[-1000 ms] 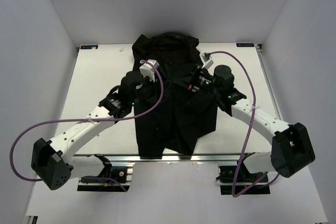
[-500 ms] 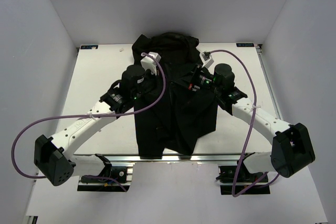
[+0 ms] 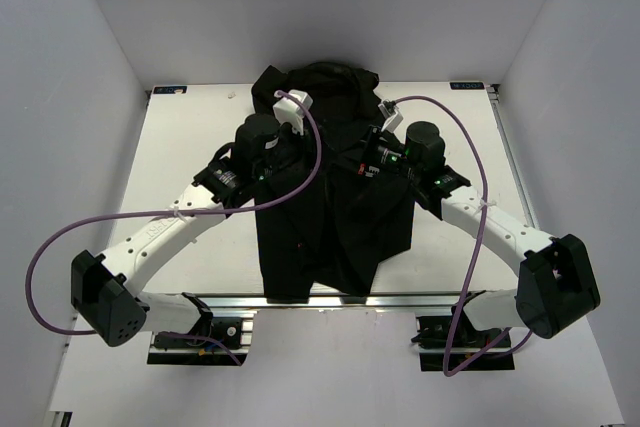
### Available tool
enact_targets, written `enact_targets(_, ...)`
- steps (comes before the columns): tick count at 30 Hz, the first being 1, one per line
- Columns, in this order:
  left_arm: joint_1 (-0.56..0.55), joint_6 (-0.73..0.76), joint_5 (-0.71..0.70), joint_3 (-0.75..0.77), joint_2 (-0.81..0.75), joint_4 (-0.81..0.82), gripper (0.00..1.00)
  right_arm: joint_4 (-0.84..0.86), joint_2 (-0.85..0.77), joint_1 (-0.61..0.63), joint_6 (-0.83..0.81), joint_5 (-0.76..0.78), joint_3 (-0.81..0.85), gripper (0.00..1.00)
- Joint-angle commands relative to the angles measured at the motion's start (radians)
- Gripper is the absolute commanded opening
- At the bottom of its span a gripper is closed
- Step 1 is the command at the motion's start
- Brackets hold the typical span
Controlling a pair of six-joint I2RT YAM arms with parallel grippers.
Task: Zip up the jacket
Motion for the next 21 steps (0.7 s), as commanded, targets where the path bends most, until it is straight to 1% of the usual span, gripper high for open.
enact_targets(1,0.000,-0.025,-0.043,0.046,-0.026,-0.093,0.85,0.050,-0.028,0.005,-0.011,-0.004,0.017,0.00)
enact_targets(2,0.000,-0.036,-0.055,0.046,-0.037,-0.115,0.95,0.048,-0.030,0.005,-0.013,-0.001,0.015,0.00)
enact_targets(3,0.000,-0.068,-0.084,0.041,-0.049,-0.132,0.98,0.051,-0.030,0.005,-0.013,-0.001,0.012,0.00)
enact_targets(5,0.000,-0.102,-0.109,0.000,-0.101,-0.159,0.98,0.060,-0.025,0.005,-0.007,-0.010,0.007,0.00)
enact_targets(6,0.002,-0.149,-0.110,-0.024,-0.123,-0.159,0.98,0.065,-0.024,0.005,-0.004,-0.016,0.004,0.00)
enact_targets(8,0.006,-0.191,-0.071,-0.121,-0.169,-0.127,0.98,0.079,-0.025,0.005,0.002,-0.018,-0.002,0.00)
enact_targets(9,0.012,-0.229,-0.025,-0.156,-0.207,-0.107,0.98,0.082,-0.025,0.005,0.015,-0.021,-0.009,0.00)
enact_targets(10,0.012,-0.235,0.011,-0.220,-0.224,-0.054,0.98,0.088,-0.027,0.005,0.019,-0.023,-0.014,0.00)
enact_targets(11,0.012,-0.243,0.052,-0.244,-0.236,-0.034,0.98,0.092,-0.027,0.005,0.024,-0.024,-0.016,0.00)
enact_targets(13,0.012,-0.231,0.078,-0.268,-0.247,0.008,0.98,0.089,-0.027,0.005,0.036,-0.023,-0.013,0.00)
enact_targets(16,0.005,-0.212,0.134,-0.275,-0.214,0.051,0.90,0.068,-0.024,0.005,0.056,-0.015,0.001,0.00)
enact_targets(19,-0.020,-0.189,0.068,-0.247,-0.155,0.020,0.79,0.060,-0.027,0.005,0.071,-0.015,0.004,0.00)
enact_targets(20,-0.029,-0.173,0.036,-0.215,-0.140,0.005,0.73,0.056,-0.030,0.005,0.073,-0.009,0.004,0.00)
enact_targets(21,-0.037,-0.165,0.014,-0.200,-0.128,-0.012,0.71,0.053,-0.033,0.005,0.071,-0.006,0.004,0.00)
